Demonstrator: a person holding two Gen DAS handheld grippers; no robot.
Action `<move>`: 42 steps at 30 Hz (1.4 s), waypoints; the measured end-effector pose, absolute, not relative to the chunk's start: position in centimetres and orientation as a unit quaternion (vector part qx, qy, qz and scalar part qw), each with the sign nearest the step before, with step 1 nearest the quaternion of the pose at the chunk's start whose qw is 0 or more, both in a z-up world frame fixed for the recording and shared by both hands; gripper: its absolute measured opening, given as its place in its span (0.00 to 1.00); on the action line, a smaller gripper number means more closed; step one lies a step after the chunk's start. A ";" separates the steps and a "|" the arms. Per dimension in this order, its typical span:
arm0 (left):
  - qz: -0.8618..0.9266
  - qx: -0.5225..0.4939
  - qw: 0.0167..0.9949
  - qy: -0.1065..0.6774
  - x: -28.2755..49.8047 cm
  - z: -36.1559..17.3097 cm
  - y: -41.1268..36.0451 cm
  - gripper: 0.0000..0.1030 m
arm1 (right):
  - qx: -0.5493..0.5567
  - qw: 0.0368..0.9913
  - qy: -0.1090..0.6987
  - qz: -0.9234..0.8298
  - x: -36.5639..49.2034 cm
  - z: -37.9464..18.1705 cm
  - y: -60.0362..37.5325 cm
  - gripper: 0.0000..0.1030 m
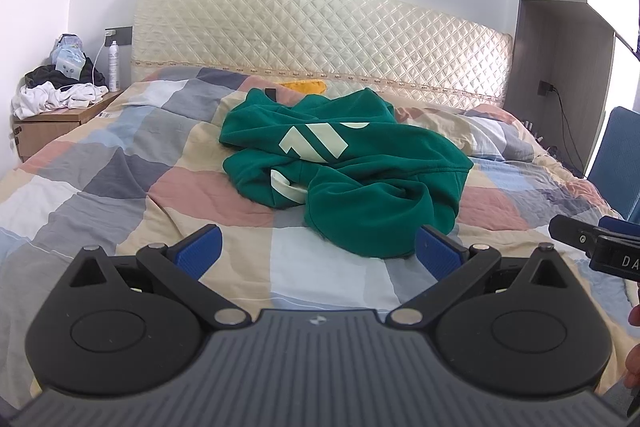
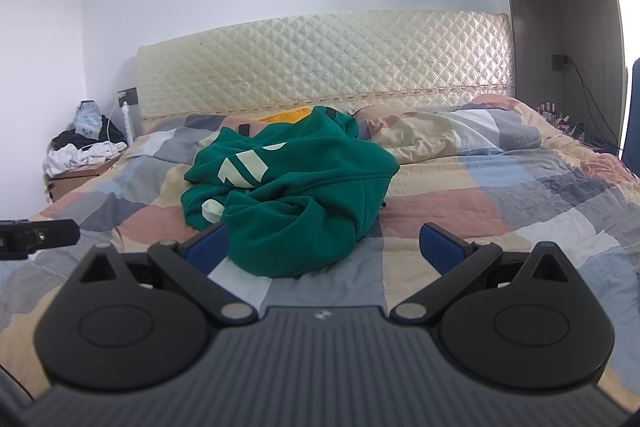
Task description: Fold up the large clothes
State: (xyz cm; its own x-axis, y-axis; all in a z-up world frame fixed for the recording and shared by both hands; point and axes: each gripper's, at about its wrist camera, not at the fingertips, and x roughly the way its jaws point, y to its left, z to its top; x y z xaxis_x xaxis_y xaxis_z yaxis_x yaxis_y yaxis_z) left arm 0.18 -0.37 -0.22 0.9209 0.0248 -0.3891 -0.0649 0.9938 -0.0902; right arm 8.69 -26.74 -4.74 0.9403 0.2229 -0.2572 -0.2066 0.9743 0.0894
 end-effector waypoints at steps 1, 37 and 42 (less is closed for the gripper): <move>0.023 -0.051 0.979 0.198 0.2 -0.2 -0.4 1.00 | 0.030 0.985 0.134 0.109 8.7 -4.7 -26.7 1.00; 0.012 -0.059 0.978 0.197 3.5 -0.3 0.6 1.00 | 0.085 0.980 0.150 0.094 10.7 -4.5 -27.0 1.00; 0.004 -0.077 0.978 0.194 7.0 1.0 1.2 1.00 | 0.116 0.973 0.174 0.097 13.6 -3.3 -27.3 1.00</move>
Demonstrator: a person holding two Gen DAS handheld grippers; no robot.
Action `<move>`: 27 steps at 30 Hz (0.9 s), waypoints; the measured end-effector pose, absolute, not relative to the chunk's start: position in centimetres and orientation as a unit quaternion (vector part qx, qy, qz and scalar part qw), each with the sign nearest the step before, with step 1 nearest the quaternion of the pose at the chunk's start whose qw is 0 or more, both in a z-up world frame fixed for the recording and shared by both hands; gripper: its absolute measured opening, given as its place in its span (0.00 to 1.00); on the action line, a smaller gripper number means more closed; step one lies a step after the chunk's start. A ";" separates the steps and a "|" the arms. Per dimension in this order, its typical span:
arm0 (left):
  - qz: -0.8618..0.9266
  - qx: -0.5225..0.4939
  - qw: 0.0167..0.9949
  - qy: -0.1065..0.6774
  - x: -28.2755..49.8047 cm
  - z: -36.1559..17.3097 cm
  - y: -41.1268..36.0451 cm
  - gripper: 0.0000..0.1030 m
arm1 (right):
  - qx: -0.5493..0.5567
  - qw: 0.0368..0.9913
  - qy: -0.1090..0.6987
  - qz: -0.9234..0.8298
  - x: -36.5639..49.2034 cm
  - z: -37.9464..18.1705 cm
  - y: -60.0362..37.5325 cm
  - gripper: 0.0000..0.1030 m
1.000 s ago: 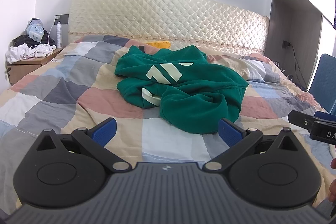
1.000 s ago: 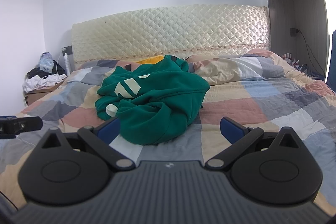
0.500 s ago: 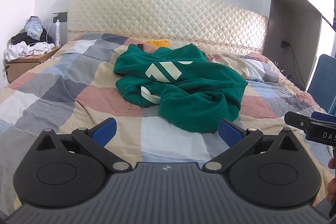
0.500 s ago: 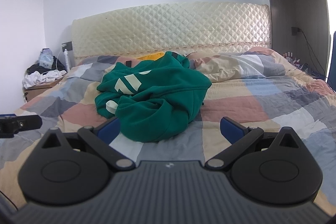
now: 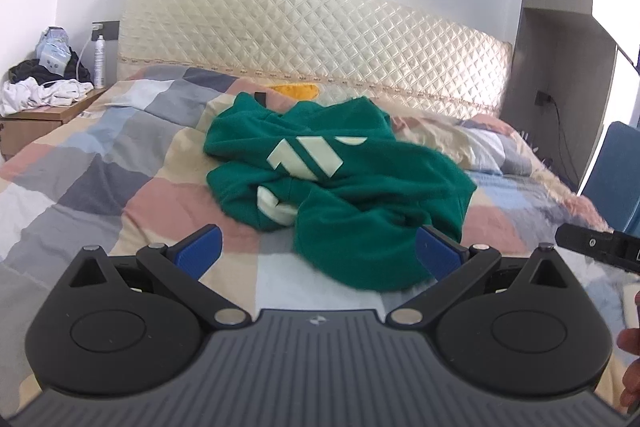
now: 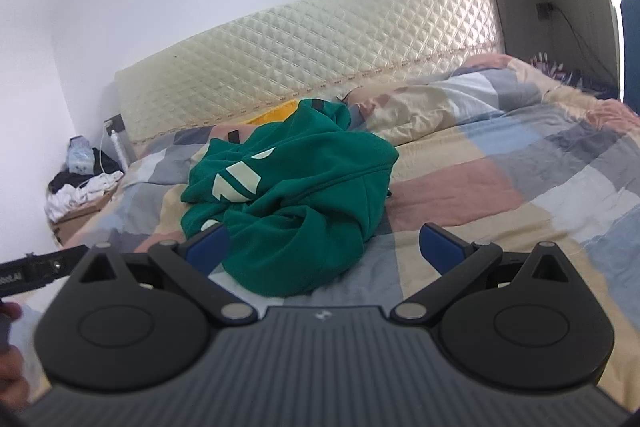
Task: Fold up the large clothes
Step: 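Reach both grippers into the green hoodie and close on its fabric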
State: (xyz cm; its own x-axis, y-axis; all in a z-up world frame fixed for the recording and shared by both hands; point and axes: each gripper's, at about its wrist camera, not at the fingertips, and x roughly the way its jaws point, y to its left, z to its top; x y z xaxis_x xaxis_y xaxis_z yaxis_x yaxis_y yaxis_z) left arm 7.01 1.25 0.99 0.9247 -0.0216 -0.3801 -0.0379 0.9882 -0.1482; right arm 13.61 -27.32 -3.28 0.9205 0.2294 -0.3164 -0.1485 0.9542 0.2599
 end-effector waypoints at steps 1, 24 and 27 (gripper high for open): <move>0.002 -0.079 0.978 0.194 7.9 1.3 1.3 1.00 | 0.114 0.973 0.177 0.092 14.2 -2.9 -27.2 1.00; -0.062 -0.132 0.956 0.257 29.7 -11.4 2.5 0.99 | 0.178 0.936 0.286 0.105 33.2 -12.2 -25.8 0.99; -0.071 -0.138 0.951 0.269 31.3 -13.7 2.4 0.99 | 0.188 0.932 0.274 0.141 34.7 -13.7 -25.0 0.95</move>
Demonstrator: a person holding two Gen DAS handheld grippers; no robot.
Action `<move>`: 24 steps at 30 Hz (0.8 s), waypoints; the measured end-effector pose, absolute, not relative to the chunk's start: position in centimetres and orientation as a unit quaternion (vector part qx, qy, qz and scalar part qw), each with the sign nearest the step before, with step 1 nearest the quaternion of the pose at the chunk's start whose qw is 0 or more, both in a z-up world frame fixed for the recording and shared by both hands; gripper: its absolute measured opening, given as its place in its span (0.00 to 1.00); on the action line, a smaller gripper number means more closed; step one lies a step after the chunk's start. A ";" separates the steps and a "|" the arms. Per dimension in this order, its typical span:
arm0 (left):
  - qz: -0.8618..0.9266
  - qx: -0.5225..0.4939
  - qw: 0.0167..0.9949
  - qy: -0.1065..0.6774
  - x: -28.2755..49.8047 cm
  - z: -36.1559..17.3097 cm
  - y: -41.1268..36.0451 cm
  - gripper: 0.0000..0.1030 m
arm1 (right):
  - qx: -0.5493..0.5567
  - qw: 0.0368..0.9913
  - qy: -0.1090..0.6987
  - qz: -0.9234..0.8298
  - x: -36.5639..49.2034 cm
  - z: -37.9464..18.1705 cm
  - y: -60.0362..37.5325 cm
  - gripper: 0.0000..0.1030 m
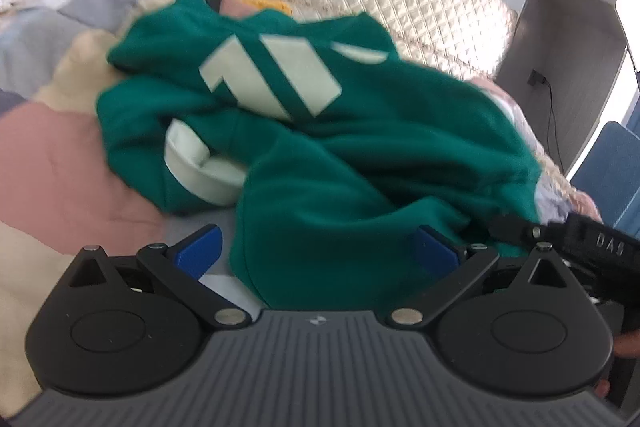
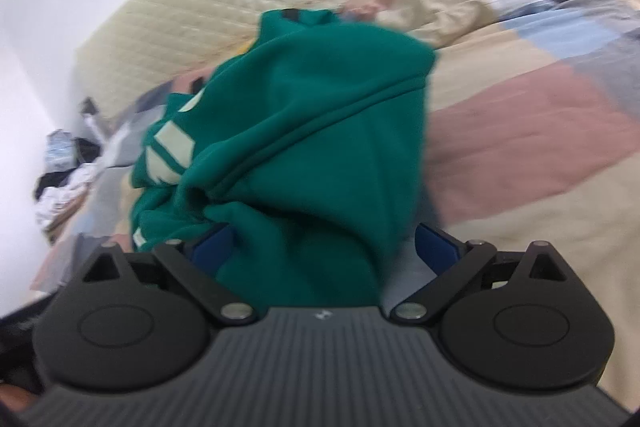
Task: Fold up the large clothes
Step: 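Reach both grippers into the green hoodie and close on its fabric, then lift the hoodie with both grippers and shake it loose above the bed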
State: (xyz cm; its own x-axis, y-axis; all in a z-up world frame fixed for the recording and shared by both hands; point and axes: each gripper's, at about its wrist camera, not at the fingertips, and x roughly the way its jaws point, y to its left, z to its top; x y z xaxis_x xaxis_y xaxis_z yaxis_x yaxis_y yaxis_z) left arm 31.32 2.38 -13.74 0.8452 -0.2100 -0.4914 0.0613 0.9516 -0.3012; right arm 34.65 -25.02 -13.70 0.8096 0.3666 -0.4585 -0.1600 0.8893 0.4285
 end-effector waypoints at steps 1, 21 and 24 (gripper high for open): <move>-0.070 -0.140 0.948 0.276 31.8 -14.4 2.4 0.98 | 0.189 0.932 0.271 0.148 35.1 -14.2 -24.8 0.95; -0.118 -0.208 0.939 0.246 26.2 -7.0 1.8 0.12 | 0.115 0.946 0.194 0.234 30.7 -9.5 -22.3 0.17; -0.128 -0.208 0.946 0.212 22.3 -3.6 2.1 0.12 | 0.112 0.944 0.170 0.259 27.8 -7.1 -22.1 0.17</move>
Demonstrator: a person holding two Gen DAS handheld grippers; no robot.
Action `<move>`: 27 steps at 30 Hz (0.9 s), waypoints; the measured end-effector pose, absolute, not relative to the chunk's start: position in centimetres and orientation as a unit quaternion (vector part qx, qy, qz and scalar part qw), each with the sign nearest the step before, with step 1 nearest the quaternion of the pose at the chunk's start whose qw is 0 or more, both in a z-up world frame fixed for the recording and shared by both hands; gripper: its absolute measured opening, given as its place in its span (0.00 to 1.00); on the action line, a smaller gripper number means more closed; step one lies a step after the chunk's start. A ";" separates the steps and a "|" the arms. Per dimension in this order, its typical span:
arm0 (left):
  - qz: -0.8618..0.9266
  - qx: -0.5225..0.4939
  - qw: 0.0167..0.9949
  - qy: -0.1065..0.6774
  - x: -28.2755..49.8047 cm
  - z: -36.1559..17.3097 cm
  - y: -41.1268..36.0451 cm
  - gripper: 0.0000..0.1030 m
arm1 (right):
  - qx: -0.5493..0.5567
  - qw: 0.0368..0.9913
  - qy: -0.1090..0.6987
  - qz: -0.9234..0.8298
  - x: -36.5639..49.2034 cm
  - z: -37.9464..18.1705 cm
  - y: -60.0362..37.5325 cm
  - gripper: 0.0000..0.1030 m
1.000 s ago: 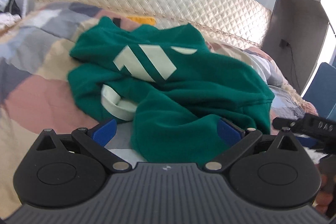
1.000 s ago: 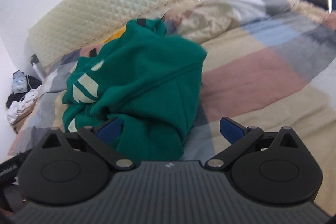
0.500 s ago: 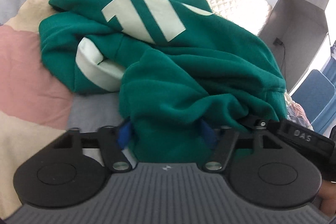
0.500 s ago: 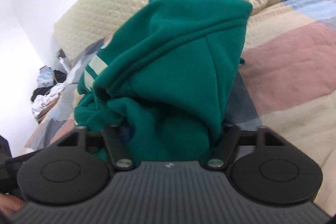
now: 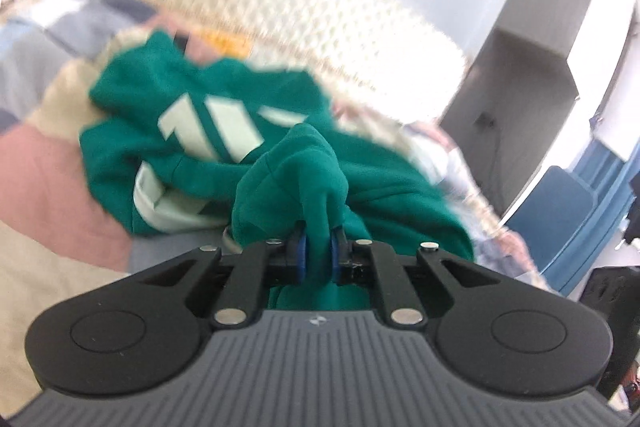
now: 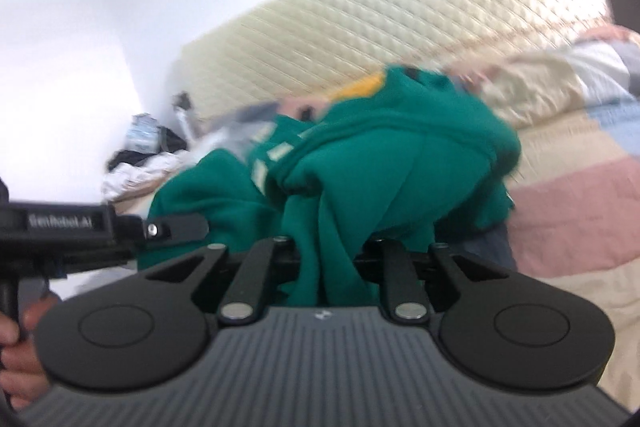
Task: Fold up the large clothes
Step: 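Lift the hoodie with both grippers and shake it loose above the bed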
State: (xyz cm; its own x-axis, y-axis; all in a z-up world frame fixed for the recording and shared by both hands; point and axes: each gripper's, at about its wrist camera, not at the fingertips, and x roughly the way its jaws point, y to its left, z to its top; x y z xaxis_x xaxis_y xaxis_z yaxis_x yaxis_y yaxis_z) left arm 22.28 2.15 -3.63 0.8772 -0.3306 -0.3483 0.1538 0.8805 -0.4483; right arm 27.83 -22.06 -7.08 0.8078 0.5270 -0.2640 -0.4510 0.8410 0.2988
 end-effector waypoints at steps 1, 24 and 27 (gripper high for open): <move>-0.131 -0.208 0.948 0.203 20.7 -2.8 2.4 0.12 | 0.108 0.945 0.160 0.265 26.8 -6.3 -21.9 0.16; -0.109 -0.253 0.900 0.339 0.7 -3.8 1.0 0.11 | 0.073 0.908 0.326 0.254 17.2 -7.9 -19.5 0.17; -0.095 -0.260 0.892 0.357 0.8 -4.6 1.4 0.13 | 0.069 0.904 0.345 0.241 17.4 -9.1 -18.8 0.18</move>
